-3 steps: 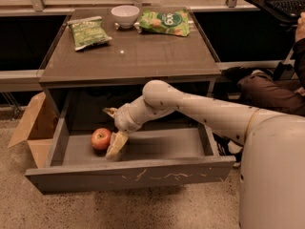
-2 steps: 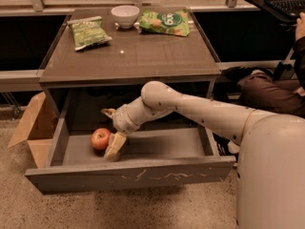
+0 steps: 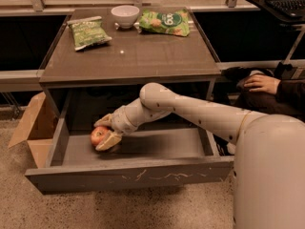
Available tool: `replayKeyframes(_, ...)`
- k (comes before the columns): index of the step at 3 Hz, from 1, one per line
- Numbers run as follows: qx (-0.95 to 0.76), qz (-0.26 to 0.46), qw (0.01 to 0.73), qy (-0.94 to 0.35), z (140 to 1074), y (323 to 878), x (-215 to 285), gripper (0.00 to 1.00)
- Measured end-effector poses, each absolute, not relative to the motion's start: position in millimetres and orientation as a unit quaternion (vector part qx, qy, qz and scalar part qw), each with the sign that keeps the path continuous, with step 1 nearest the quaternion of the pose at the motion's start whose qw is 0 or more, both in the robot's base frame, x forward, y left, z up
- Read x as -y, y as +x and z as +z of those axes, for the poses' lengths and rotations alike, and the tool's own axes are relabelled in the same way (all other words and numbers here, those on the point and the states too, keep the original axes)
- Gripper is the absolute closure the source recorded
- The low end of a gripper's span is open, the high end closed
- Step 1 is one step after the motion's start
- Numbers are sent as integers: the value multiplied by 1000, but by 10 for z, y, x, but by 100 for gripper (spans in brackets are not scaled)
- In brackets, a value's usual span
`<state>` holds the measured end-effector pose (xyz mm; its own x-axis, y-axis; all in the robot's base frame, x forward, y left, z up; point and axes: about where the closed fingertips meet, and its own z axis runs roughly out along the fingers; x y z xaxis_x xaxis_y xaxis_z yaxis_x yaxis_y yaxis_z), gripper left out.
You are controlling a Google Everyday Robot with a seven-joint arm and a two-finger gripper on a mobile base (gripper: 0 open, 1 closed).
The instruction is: Pick apple from top drawer and place on counter
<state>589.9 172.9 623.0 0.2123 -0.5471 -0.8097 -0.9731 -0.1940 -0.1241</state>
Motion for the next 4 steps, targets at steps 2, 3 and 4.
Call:
replayKeyframes(2,-512,323,377,-701,6635,5839,-1544,88)
replayKeyframes(3,-485,323,407,-704,7128,5778,-1254,100)
replayKeyframes(4,-460,329,391,-726,7512,5641,-966,100)
